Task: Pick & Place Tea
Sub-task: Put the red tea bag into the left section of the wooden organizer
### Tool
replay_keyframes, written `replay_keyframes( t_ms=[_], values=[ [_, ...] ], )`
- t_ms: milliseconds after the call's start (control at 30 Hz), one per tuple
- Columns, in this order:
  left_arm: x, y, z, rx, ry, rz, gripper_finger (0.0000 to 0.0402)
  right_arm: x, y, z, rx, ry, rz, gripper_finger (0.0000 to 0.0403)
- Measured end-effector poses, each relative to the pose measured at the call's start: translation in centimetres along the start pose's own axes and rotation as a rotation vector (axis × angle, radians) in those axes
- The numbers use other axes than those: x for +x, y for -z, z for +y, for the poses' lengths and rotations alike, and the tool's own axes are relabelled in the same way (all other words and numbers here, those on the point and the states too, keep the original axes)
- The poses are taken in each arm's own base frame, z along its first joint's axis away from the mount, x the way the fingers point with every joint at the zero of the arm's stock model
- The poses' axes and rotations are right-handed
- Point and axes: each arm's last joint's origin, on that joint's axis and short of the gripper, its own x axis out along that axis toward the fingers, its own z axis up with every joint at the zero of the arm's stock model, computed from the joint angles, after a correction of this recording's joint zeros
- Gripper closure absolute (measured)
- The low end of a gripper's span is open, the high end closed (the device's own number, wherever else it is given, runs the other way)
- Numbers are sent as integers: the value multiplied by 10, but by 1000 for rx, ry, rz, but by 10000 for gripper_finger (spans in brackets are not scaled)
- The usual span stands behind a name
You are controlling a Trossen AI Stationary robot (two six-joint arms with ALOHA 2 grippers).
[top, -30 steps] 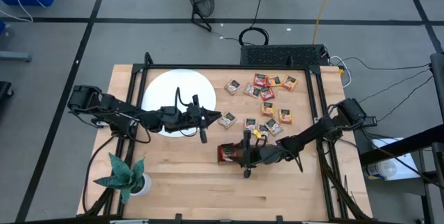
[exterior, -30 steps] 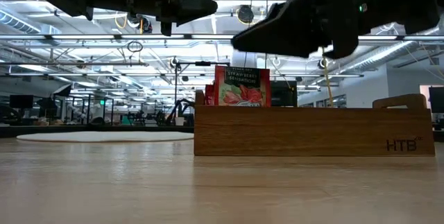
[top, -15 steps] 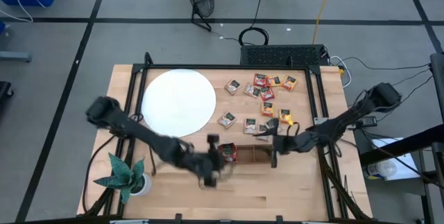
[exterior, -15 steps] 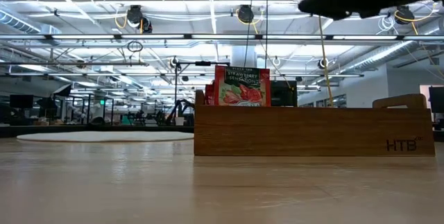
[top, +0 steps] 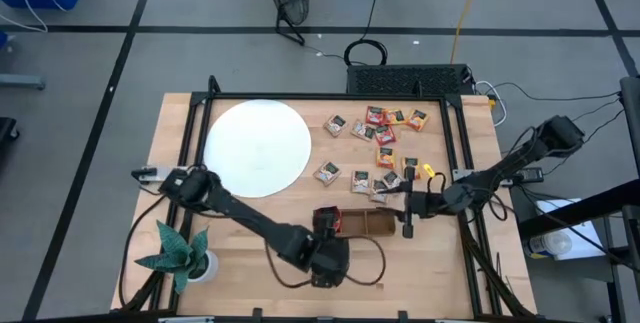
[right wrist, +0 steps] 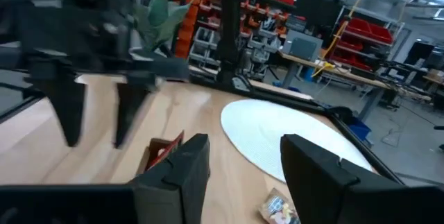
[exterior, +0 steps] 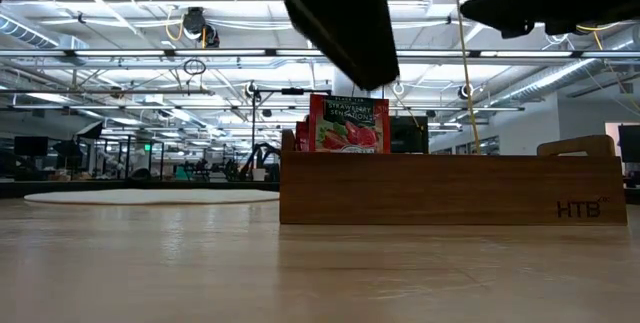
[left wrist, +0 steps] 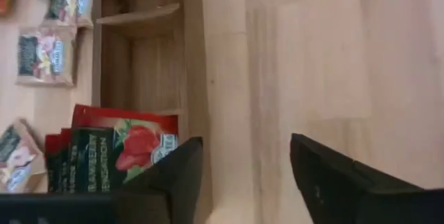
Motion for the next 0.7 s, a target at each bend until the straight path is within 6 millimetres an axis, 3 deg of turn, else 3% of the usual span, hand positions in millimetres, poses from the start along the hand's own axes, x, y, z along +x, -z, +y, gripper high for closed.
replay_keyframes(
  t_ms=[200,700],
  values=[
    [20,2,17,-16,3,81,157,-3,-1,5,4,-23,-9,243],
    [29,4,32,-41,69,167,156,-7,-2,10,16,7,-1,243]
  ],
)
